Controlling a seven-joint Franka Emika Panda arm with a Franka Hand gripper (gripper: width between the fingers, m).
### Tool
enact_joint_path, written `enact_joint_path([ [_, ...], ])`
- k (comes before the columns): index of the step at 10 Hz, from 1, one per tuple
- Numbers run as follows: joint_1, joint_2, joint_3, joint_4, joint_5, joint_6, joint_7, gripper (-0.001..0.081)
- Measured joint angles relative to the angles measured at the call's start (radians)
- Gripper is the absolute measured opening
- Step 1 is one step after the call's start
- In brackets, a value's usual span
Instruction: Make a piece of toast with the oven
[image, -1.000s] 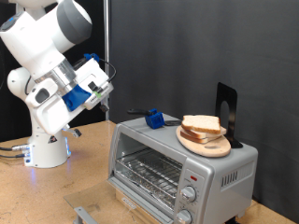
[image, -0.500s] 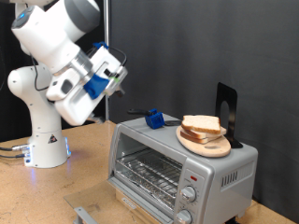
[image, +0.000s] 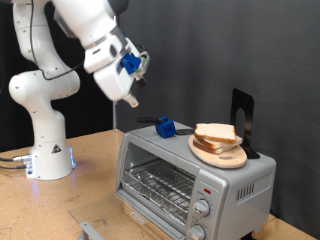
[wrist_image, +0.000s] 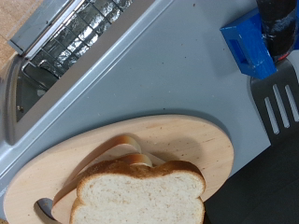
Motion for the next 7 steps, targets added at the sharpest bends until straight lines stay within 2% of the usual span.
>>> enact_joint_path([
  [2, 0.001, 0.004, -0.008, 0.005, 0.034, -0.049, 0.005, 0.0808],
  [4, 0.025, 0.003, -0.003, 0.047, 0.04, -0.125, -0.056, 0.0808],
  [7, 0.059, -0.007, 0.058, 0.105, -0.028, -0.16, -0.093, 0.0808],
])
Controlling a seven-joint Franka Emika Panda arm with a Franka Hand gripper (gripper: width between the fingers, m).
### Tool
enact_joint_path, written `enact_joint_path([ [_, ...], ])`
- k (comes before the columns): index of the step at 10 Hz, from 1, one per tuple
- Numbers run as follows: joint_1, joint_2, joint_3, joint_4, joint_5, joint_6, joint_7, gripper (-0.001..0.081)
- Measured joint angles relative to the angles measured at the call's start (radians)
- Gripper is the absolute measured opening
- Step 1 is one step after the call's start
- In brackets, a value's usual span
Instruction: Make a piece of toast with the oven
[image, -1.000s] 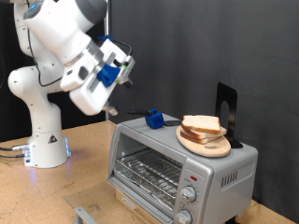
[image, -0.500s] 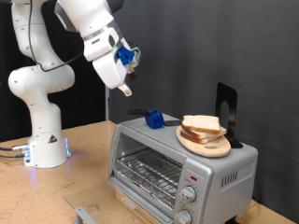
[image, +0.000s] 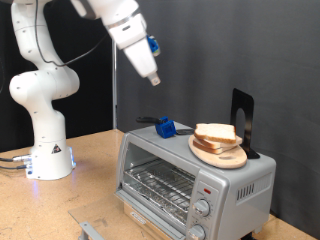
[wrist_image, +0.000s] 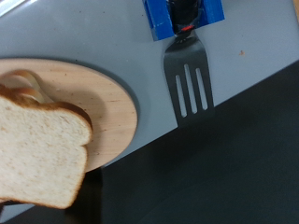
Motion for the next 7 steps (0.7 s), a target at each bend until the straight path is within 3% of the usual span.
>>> enact_joint_path([
  [3, 0.001, -0.025, 0.061, 0.008, -0.152, -0.082, -0.001, 0.0808],
  [7, 0.001, -0.042, 0.082, 0.005, -0.149, -0.114, 0.001, 0.0808],
])
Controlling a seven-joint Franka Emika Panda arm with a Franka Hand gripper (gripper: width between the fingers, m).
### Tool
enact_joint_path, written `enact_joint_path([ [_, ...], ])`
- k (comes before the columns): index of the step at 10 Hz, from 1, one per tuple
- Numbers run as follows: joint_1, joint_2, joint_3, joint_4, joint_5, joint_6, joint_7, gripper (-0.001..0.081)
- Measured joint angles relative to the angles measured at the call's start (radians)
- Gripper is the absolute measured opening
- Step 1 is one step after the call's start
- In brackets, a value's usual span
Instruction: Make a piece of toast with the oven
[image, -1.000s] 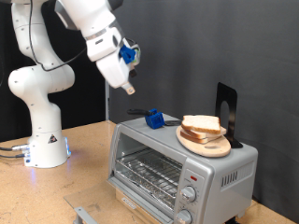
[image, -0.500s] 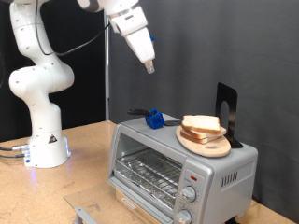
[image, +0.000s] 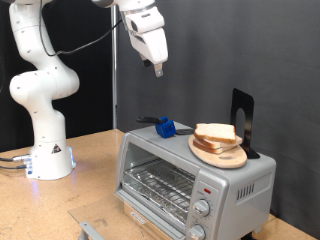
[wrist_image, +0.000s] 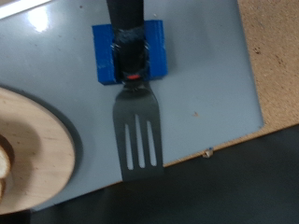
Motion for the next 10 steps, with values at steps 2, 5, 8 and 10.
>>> enact_joint_path([
  [2, 0.0, -0.015, 0.002, -0.009, 0.028, -0.004, 0.005, 0.0808],
  [5, 0.0, -0.019, 0.018, -0.051, -0.018, 0.117, -0.051, 0.0808],
  [8, 0.0, -0.023, 0.053, -0.143, -0.045, 0.232, -0.074, 0.0808],
  [10, 0.0, -0.022, 0.068, -0.185, -0.031, 0.24, -0.05, 0.0808],
])
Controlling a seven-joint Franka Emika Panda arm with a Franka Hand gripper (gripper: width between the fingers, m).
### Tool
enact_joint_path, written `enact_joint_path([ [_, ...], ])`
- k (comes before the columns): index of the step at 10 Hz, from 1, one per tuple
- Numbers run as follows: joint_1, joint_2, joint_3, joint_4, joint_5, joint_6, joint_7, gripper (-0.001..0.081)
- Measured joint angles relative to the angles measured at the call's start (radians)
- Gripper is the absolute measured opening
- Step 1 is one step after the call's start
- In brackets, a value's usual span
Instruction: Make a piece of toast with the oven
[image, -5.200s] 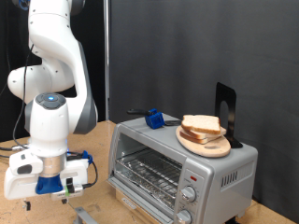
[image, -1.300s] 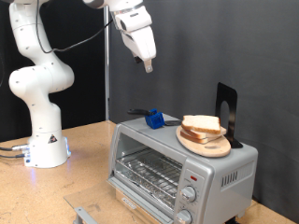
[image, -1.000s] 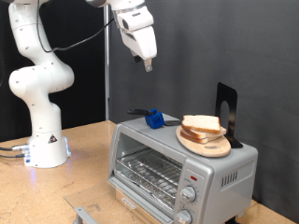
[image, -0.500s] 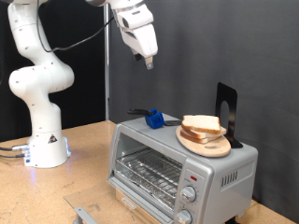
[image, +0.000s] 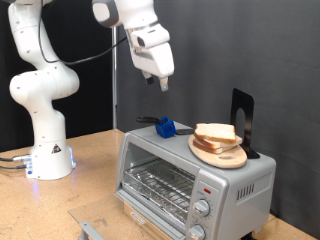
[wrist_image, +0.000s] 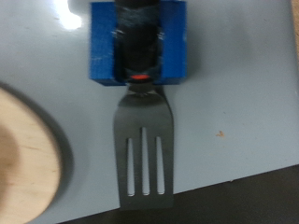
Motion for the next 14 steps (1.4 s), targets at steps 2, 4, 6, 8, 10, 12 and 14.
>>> enact_joint_path([
  [2, 0.0, 0.002, 0.017, -0.049, 0.014, 0.062, 0.036, 0.0808],
  [4, 0.0, 0.013, 0.034, -0.092, 0.015, 0.135, 0.062, 0.0808],
  [6, 0.0, 0.04, 0.047, -0.126, 0.015, 0.2, 0.065, 0.0808],
  [8, 0.0, 0.073, 0.051, -0.139, 0.014, 0.242, 0.064, 0.0808],
  [10, 0.0, 0.109, 0.051, -0.14, 0.014, 0.282, 0.057, 0.0808],
  [12, 0.0, 0.137, 0.051, -0.136, 0.015, 0.294, 0.042, 0.0808],
  [14, 0.002, 0.159, 0.051, -0.129, 0.031, 0.295, 0.011, 0.0808],
])
